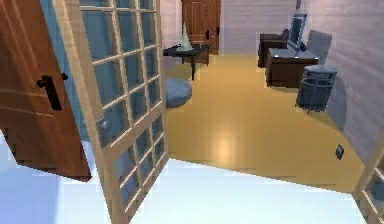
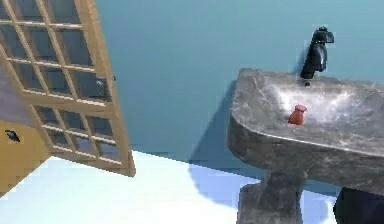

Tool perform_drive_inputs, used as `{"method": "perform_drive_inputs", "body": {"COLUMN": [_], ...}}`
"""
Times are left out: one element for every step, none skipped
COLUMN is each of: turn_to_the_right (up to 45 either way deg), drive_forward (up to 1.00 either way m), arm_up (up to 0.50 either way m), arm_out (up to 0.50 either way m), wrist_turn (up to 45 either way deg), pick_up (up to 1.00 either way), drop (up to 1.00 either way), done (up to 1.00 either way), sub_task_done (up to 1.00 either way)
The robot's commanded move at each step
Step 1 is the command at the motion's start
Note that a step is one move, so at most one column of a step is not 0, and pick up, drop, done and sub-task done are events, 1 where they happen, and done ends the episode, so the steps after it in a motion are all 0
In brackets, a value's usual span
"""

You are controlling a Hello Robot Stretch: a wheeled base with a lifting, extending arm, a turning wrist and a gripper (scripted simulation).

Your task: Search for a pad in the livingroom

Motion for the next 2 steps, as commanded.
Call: {"method": "perform_drive_inputs", "body": {"turn_to_the_right": [0.0, -30.0], "drive_forward": [0.10, 0.00], "arm_up": [0.00, 0.00], "arm_out": [0.00, 0.00], "wrist_turn": [0.0, 0.0], "pick_up": [0.00, 0.00], "drop": [0.00, 0.00], "done": [0.00, 0.00], "sub_task_done": [0.00, 0.00]}}
